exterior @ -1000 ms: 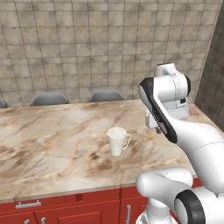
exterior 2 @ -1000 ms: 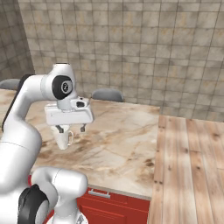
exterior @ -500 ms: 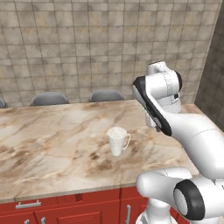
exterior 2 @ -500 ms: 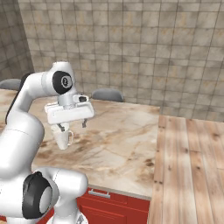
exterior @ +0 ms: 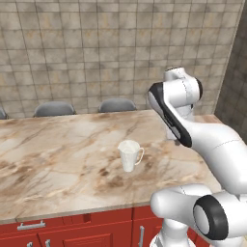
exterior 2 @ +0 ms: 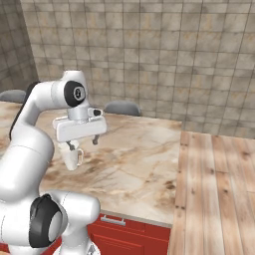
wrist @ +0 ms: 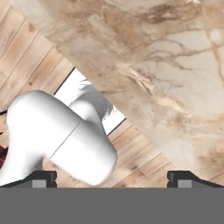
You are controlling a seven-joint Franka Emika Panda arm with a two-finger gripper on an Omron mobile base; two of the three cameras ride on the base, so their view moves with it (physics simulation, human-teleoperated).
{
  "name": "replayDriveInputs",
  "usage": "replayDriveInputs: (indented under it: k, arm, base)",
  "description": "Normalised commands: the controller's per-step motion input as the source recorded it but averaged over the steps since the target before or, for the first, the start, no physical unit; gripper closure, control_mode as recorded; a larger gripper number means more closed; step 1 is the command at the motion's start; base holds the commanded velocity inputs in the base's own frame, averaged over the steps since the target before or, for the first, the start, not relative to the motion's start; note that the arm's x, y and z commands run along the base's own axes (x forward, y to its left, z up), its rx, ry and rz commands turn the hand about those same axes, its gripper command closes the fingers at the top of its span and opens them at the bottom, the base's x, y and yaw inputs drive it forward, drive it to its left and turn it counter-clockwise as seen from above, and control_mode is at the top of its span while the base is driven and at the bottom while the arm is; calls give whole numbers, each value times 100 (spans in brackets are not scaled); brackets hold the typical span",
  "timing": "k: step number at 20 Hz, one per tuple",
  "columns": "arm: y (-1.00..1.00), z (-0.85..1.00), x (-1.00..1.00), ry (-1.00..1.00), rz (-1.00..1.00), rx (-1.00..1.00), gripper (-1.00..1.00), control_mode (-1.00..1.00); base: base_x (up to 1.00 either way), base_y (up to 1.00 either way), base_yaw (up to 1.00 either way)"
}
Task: Pick the jug and bowl and place them in the sink. Then turn on the water.
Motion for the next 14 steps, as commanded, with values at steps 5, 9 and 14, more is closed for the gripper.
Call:
replayDriveInputs:
  k: [5, 9, 14]
  arm:
    - [0, -16, 0, 0, 22, 12, -100, -100]
    - [5, -14, 5, 0, 20, 7, -100, -100]
    - [16, -2, 0, 7, 18, 3, -100, -100]
  base:
    - [0, 0, 0]
    - [0, 0, 0]
    - [0, 0, 0]
